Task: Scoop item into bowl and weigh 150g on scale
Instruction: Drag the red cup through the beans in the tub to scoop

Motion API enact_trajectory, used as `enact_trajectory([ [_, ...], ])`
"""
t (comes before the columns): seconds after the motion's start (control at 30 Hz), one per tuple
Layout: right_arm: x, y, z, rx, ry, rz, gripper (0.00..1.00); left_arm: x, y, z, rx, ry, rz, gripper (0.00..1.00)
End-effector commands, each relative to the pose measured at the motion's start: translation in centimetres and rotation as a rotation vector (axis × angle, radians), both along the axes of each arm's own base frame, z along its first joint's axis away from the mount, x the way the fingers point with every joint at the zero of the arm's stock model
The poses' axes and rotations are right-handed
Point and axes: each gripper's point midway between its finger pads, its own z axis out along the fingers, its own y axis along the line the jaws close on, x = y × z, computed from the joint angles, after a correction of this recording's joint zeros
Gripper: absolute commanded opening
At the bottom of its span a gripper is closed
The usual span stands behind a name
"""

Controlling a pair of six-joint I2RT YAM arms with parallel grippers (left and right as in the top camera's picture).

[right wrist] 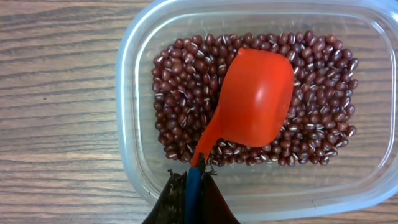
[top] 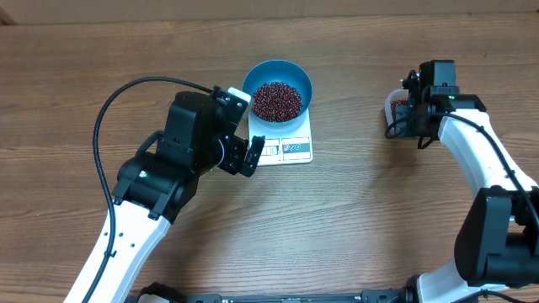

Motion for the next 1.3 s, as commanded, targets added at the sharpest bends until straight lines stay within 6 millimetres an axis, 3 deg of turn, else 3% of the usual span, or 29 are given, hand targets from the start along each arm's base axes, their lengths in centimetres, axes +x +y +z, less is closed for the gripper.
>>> enact_trajectory([
  [0.0,0.7,1.3,0.0,0.068,-0.011,0.022,0.04,0.0,-0.2,-0.3,0.004,0.006,-0.021,1.0],
  [0.5,2.0,1.2,1.6,0.085,-0.059,0.02,0.04,0.0,-0.2,-0.3,0.004,0.006,-0.021,1.0],
  [0.77,1.8,0.4,1.8,0.248,-0.067,-0.004,0.04,0.0,-0.2,-0.3,0.004,0.006,-0.021,1.0],
  [1.07,0.7,-2.1,2.6,0.453,-0.078,-0.078,0.04,0.0,-0.2,-0.3,0.004,0.006,-0.021,1.0],
  [1.27,-0.2,-2.9,1.8,0.503,-0.055,-0.113,0.03,0.0,-0.2,-0.3,0.004,0.005,-0.021,1.0],
])
